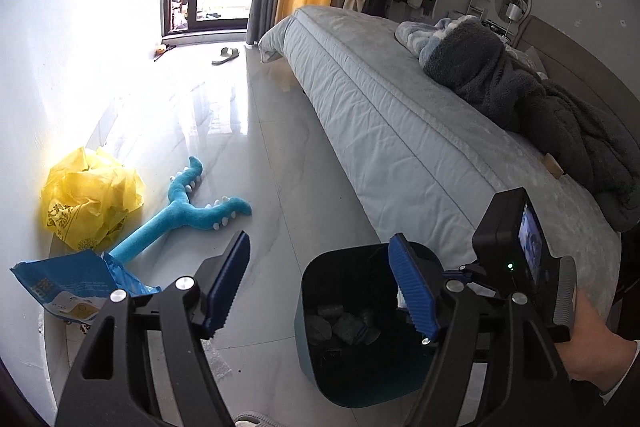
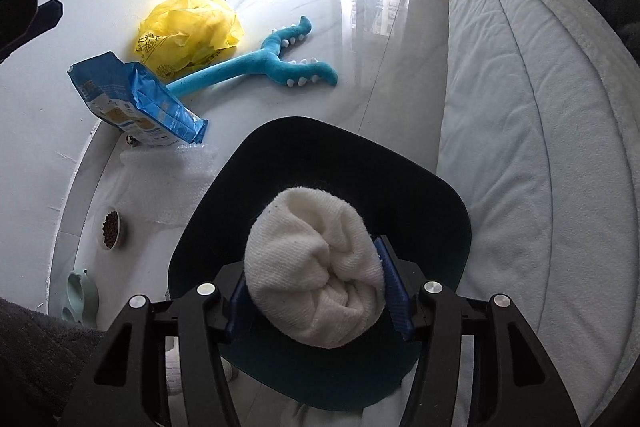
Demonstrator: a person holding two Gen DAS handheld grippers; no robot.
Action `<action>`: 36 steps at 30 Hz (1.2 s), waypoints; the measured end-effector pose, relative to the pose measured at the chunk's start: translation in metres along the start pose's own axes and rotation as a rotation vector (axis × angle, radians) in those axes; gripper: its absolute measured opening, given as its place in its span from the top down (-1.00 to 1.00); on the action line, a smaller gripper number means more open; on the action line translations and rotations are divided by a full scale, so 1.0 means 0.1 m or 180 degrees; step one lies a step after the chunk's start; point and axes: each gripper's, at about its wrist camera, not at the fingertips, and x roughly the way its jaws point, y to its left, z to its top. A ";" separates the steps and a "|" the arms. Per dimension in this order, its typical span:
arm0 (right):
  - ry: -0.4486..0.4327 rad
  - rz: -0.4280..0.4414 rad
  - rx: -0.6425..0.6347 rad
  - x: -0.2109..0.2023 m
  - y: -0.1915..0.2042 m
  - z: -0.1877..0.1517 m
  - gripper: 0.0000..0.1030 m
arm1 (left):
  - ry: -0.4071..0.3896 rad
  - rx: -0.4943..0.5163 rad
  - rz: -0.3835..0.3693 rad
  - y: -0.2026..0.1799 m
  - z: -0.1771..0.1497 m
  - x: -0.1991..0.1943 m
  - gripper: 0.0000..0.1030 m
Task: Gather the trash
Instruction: 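Open the right gripper over the bin while the left gripper releases the mask packet, then move both grippers back toward the bed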
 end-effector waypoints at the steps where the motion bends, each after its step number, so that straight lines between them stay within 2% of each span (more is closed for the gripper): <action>1: -0.0009 -0.0009 0.0004 -0.01 0.00 0.00 -0.22 | -0.0045 0.0033 0.0004 -0.03 0.02 -0.03 -0.44; 7: -0.0072 0.0016 0.0003 -0.15 -0.03 -0.02 -0.40 | -0.0364 0.0226 0.0052 -0.24 0.14 -0.22 -0.53; 15: -0.0356 0.0103 0.0085 -0.50 -0.19 -0.07 -0.44 | -0.0758 0.0268 -0.0038 -0.50 0.30 -0.43 -0.71; 22: -0.0780 0.0087 0.0069 -0.95 -0.33 -0.11 -0.51 | -0.0858 0.0272 -0.0087 -0.77 0.39 -0.49 -0.81; 28: -0.1126 0.0037 0.0171 -1.33 -0.60 -0.19 -0.56 | -0.0891 0.0302 -0.0148 -1.02 0.46 -0.43 -0.82; 36: -0.1296 -0.0104 0.0276 -1.57 -0.99 -0.33 -0.57 | -0.0864 0.0328 -0.0244 -1.41 0.56 -0.21 -0.83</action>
